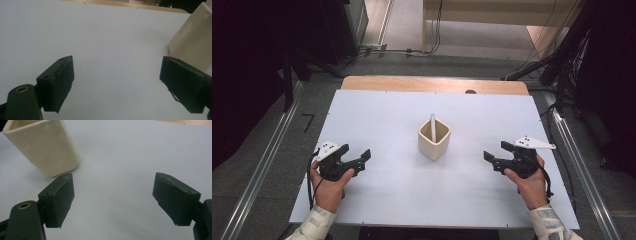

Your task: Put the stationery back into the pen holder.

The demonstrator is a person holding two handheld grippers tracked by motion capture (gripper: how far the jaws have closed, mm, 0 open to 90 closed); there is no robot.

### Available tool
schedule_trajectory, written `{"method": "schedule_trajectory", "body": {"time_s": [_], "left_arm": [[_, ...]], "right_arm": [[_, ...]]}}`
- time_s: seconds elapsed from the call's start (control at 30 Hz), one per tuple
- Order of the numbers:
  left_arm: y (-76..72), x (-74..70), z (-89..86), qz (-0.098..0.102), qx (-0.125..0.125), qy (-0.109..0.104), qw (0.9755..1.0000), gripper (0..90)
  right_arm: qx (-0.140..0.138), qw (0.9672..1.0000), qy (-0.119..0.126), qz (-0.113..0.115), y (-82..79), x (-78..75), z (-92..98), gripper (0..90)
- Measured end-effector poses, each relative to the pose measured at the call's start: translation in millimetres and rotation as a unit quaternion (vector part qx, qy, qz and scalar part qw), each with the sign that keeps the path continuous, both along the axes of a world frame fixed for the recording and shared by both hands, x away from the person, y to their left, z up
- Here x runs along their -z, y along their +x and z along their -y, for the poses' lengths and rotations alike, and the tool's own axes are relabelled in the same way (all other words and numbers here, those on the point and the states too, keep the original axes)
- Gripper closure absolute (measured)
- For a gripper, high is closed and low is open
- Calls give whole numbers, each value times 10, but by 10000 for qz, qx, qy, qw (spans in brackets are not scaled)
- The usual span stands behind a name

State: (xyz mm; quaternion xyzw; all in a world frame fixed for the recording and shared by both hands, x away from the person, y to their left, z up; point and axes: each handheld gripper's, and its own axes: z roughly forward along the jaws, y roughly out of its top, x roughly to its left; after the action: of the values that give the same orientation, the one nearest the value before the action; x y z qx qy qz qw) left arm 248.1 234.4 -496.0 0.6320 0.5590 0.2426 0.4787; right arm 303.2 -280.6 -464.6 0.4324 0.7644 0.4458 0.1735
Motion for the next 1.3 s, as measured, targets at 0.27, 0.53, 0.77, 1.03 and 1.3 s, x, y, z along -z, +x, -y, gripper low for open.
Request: {"method": "schedule_trajectory", "body": {"time_s": [0.27,0.53,0.77,1.03,1.3], "left_arm": [[-13,-9,13,8,8,16,10000,130],[-45,-18,34,9,37,80,10000,130],[-92,-15,37,-1,89,79,9999,130],[-140,-9,34,7,83,158,9998,130],[-193,-12,23,32,88,216,9997,130]], "right_arm": [[168,9999,27,-18,-55,6,167,163],[356,9994,37,-30,-108,24,326,163],[559,9984,1,-68,-142,79,496,163],[727,9973,20,-85,-191,94,623,163],[768,9970,22,-54,-220,89,655,163]]}}
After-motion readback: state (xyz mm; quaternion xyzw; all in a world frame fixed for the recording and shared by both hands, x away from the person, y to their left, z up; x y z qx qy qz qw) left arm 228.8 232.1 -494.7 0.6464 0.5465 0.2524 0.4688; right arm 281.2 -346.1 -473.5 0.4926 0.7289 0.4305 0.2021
